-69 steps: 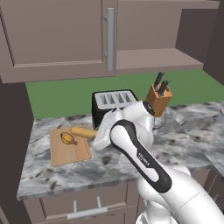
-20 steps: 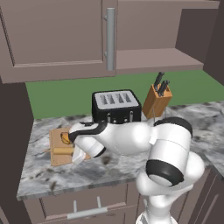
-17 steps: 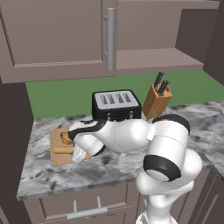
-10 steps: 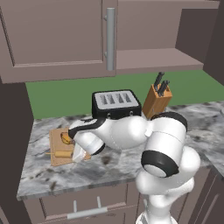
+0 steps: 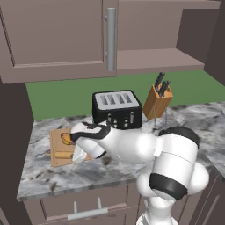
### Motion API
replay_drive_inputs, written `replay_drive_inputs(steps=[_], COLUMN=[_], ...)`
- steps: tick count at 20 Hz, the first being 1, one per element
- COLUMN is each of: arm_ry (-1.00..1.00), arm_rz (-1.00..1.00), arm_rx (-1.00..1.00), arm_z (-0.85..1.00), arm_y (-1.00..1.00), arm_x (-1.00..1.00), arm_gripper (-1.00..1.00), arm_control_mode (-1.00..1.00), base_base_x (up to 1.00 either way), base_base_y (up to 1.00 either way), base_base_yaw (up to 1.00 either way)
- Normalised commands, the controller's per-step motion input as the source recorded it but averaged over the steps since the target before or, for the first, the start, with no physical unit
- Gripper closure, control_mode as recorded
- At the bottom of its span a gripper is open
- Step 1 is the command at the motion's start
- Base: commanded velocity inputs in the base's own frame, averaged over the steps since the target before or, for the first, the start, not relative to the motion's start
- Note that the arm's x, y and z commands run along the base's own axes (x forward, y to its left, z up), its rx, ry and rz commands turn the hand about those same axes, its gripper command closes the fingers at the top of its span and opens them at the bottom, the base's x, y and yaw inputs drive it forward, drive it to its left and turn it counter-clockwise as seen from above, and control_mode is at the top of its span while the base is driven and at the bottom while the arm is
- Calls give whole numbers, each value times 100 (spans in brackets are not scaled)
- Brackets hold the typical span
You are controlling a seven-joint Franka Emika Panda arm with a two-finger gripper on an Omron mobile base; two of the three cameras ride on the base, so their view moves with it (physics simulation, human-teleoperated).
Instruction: Open the cabinet, retrieve the rolling pin, and place it next to the meat on the cutting board to prepare for tenderizing.
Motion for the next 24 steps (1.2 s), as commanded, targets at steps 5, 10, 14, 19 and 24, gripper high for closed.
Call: replay_drive_inputs(steps=[5, 10, 14, 19, 24], arm_ry=[0, 0, 0, 0, -3], arm_rz=[0, 0, 0, -2, -5], arm_rx=[2, 0, 0, 0, 1], arm_z=[59, 60, 57, 53, 44], arm_y=[-2, -3, 0, 0, 1], arm_x=[-19, -28, -40, -58, -85], arm_gripper=[-100, -100, -100, -100, -100], arm_control_mode=[-100, -100, -100, -100, -100], base_base_x=[0, 0, 0, 0, 0], base_base_y=[0, 0, 0, 0, 0], base_base_yaw=[0, 0, 0, 0, 0])
